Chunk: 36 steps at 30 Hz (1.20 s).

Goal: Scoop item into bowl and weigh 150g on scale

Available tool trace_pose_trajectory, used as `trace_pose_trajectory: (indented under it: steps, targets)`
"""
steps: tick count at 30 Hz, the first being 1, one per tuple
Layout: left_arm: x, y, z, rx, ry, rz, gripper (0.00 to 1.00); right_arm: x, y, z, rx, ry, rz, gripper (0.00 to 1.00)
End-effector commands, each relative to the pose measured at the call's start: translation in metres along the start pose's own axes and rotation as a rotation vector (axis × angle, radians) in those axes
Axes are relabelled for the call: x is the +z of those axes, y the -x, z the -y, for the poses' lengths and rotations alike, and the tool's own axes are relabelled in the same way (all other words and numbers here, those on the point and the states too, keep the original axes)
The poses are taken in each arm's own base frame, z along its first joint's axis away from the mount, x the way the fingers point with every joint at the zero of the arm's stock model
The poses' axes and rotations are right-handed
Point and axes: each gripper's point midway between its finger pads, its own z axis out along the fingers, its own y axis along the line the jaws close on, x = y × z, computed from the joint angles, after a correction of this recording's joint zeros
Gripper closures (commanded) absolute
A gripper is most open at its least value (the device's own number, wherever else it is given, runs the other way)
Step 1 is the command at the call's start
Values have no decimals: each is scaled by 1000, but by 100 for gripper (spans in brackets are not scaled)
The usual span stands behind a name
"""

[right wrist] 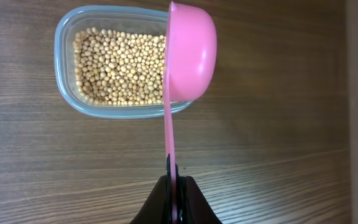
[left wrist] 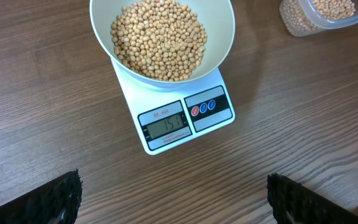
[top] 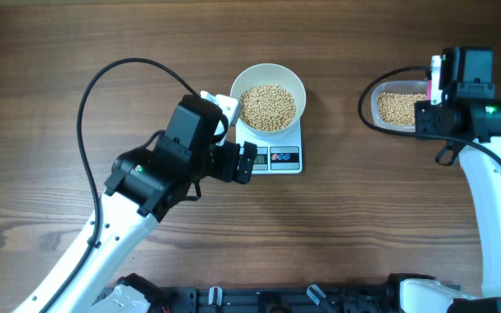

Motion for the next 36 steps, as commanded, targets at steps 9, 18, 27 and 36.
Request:
trace_pose_trajectory:
  steps: [9, 18, 27, 36]
  targets:
    - [-1, -1, -2, -7, 11, 4, 0, -1, 5, 5, -45, -41, 7, 96]
    - [-1, -1, -1, -7, 11, 4, 0, -1, 11, -12, -38, 56, 34, 96]
    - [-1, -1, -2, -7, 11, 4, 0, -12, 24, -60, 7, 344, 99, 96]
    - [-1, -1, -2, -7, 11, 4, 0, -52, 65, -55, 123, 405, 326, 96]
